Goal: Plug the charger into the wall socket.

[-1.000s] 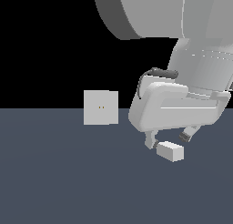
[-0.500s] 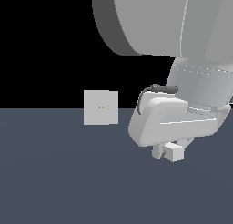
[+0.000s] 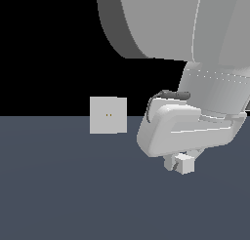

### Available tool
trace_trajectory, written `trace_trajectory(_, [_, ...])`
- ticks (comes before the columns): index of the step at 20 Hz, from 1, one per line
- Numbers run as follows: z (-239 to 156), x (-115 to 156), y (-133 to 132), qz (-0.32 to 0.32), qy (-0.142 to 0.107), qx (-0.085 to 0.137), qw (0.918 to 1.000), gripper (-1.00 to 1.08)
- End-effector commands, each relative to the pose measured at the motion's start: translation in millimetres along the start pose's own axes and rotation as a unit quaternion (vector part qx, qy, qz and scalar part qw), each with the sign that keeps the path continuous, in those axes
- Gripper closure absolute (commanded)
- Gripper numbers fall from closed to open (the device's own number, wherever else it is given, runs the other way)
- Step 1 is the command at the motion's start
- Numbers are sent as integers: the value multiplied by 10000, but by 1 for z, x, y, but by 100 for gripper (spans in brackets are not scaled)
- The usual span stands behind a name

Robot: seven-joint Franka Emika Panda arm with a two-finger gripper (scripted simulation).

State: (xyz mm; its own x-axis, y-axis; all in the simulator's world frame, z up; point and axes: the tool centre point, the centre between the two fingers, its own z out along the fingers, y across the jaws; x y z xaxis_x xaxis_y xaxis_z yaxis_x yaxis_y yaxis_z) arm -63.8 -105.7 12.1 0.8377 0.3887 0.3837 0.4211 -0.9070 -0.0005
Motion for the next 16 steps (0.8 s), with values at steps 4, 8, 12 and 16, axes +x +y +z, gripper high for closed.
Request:
trace_trajectory(4, [-2, 3, -4, 62, 4, -29, 10000, 108])
trace_trajectory(8, [-6, 11, -14, 184, 8, -81, 9998, 108])
trace_trajectory(12, [-12, 22, -27, 354, 15, -152, 9993, 108])
trace_trajectory(16, [-18, 36, -43, 552, 25, -233, 9982, 108])
